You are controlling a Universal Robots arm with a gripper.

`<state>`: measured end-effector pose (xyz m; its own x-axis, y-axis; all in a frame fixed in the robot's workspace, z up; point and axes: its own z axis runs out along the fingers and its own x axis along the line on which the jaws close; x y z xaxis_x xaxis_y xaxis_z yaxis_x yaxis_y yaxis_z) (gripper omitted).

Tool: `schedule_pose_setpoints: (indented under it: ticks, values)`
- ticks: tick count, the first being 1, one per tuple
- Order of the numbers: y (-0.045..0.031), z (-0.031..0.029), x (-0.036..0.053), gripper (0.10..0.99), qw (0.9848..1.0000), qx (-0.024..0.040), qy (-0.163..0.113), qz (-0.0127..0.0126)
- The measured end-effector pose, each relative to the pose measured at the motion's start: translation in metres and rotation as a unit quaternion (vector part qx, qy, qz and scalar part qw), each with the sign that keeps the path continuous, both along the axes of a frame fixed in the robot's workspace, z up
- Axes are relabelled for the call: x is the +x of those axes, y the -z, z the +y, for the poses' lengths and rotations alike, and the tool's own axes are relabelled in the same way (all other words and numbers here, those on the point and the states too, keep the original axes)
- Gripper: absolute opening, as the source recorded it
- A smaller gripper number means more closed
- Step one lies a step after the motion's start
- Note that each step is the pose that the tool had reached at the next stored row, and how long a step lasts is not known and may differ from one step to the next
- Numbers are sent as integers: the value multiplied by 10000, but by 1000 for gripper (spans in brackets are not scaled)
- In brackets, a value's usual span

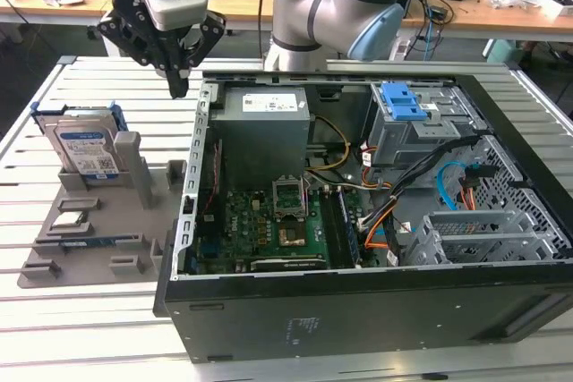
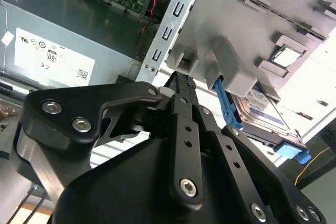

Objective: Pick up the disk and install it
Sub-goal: 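Reach for the disk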

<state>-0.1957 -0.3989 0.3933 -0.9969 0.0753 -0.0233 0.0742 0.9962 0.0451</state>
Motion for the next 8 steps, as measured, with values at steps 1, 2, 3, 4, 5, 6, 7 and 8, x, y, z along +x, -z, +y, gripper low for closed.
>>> schedule_pose_setpoints:
  ticks: [1,2,3,4,5,6,7,8]
  values:
    - [0,0,-19,106,10000,0,0,0]
    - [0,0,-32,106,10000,0,0,0]
    - [0,0,-46,106,10000,0,0,0]
    - [0,0,-65,106,10000,0,0,0]
    - [0,0,-83,106,10000,0,0,0]
    - [0,0,-114,106,10000,0,0,0]
    - [0,0,-139,106,10000,0,-1,0]
    - [0,0,-158,106,10000,0,0,0]
